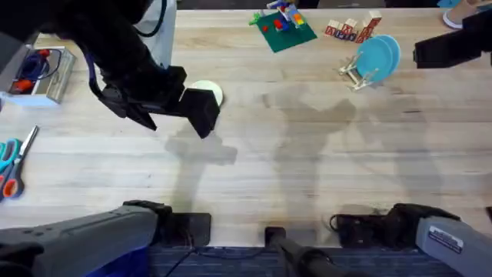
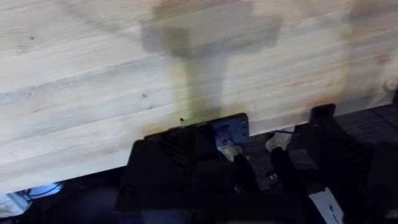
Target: Pick up the plates from the table one by one and place each into a slot on the dish rack.
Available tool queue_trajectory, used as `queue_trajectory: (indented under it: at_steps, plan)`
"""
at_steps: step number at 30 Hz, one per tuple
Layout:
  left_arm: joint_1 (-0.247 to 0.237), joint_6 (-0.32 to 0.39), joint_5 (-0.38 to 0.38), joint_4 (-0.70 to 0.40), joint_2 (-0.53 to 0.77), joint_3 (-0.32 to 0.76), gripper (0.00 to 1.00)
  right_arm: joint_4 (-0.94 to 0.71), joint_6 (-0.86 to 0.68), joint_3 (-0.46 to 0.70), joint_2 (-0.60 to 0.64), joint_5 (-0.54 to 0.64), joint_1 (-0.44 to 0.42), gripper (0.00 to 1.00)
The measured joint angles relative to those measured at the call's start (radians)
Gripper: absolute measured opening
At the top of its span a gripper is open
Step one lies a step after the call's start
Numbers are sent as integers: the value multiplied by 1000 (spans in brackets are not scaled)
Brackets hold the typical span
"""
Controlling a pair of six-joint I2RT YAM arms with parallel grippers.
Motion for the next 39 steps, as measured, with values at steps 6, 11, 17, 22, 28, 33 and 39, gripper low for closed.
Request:
queue_trajectory:
  at_steps: [6,11,17,22,28,33,39]
  plan:
    - [0,0,-20,41,0,0,993,0,0,0,0,0,0,953]
    - [0,-15,-28,126,0,0,993,0,11,0,0,0,0,953]
    - [0,-191,-28,261,0,0,993,0,20,0,0,0,0,954]
    - [0,-234,-28,326,0,0,539,0,23,0,0,0,0,961]
    - [0,-243,-27,325,0,0,43,-1,23,0,0,0,0,961]
    - [0,-249,-4,326,0,0,42,-1,23,0,0,0,0,961]
    - [25,-193,80,387,0,0,42,-1,24,0,0,0,0,975]
